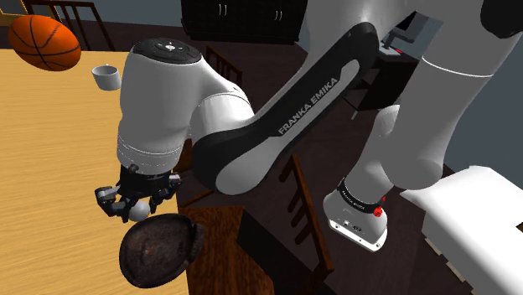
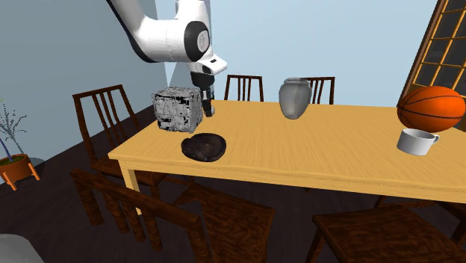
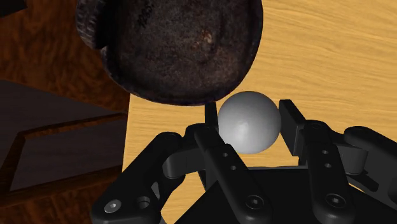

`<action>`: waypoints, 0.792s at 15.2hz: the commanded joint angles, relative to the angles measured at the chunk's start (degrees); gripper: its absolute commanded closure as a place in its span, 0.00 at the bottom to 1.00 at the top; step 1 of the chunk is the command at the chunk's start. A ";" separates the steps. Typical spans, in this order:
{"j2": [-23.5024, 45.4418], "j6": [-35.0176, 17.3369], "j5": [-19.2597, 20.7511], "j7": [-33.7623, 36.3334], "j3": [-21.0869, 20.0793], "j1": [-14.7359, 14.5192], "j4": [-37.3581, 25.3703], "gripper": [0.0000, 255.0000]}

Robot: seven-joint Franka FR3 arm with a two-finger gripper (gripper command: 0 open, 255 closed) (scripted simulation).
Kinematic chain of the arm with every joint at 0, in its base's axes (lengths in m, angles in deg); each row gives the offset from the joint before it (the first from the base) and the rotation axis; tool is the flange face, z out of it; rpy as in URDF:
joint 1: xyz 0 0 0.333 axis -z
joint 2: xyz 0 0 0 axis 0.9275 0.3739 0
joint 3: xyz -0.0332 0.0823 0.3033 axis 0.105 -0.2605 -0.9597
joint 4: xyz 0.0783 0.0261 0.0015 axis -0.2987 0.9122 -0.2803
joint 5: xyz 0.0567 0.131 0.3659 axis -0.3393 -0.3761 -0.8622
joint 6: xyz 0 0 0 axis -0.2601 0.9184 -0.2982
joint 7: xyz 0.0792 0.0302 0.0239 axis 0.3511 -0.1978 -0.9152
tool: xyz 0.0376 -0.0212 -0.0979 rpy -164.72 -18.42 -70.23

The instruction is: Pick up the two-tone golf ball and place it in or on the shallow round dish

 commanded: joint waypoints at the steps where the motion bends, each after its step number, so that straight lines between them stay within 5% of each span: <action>1: -3.15 -0.87 -1.15 2.24 -1.43 -1.29 3.57 1.00; 12: 4.44 -8.66 8.67 9.31 2.09 -3.71 4.89 1.00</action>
